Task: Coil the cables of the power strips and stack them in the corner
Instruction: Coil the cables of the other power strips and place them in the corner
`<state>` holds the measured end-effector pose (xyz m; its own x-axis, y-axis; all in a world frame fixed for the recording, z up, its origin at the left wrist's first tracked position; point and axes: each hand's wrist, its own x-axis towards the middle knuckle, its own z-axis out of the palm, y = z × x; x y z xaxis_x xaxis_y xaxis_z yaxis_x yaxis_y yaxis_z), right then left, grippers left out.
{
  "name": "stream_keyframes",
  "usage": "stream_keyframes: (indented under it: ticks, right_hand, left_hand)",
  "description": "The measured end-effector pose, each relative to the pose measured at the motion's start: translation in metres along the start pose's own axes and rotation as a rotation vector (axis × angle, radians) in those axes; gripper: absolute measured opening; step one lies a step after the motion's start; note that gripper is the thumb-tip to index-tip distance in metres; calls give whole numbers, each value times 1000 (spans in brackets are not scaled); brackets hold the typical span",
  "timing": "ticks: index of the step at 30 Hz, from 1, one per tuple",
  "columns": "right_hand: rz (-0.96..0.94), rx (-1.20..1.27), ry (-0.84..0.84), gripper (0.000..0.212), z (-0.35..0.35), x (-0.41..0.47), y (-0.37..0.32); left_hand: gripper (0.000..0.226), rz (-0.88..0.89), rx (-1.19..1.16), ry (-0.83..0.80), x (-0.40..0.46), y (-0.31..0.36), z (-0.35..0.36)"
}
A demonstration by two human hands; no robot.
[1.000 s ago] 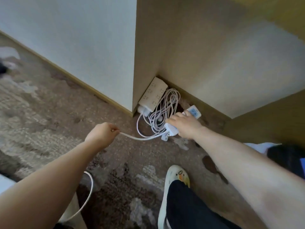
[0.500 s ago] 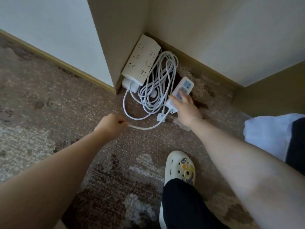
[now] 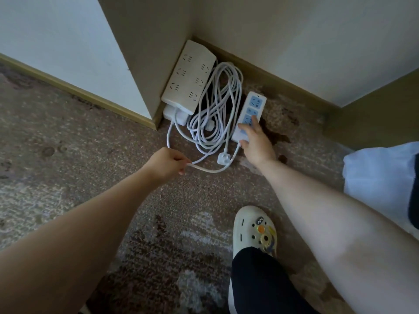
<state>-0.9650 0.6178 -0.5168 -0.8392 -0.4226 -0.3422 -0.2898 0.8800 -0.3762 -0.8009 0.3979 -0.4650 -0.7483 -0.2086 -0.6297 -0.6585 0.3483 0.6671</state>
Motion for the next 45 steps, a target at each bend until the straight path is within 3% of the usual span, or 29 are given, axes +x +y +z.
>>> stream_keyframes:
  ticks: [4,8,17,22,25,30,32,36,40,45]
  right_hand:
    - [73,22,31,52,-14,18,-4]
    - [111,59,37,51,5,-17,-16]
    - [127,-84,-157,93,15,-18,-10]
    - [125,-103,-214,103,7,-6,-4]
    - [124,-47,-203,90,-2,-10,-7]
    - [-91,237,150,46,-17,-57,-51]
    - [-147,351,59,39,-24,-72,-73]
    - [-114,336,-324,29,-34,-70,-94]
    - [-130,284,-312,15,-38,-61,-104]
    - [-62,296,-172,16,-52,-49,-109]
  left_hand:
    - [29,31,53,-17,1,-4,6]
    - [17,-26,34,56,-7,-16,12]
    - [22,25,15,51,-3,-9,16]
    - [28,6,-18,49,-5,-18,6]
    - [30,18,-14,70,-11,-15,10]
    - [27,38,-8,110,-19,4,10]
    - [25,47,-23,114,-23,16,6]
    - [23,88,-38,71,-33,41,-1]
    - [24,54,-53,49,-45,42,-11]
    - [24,-35,56,86,-72,1,-53]
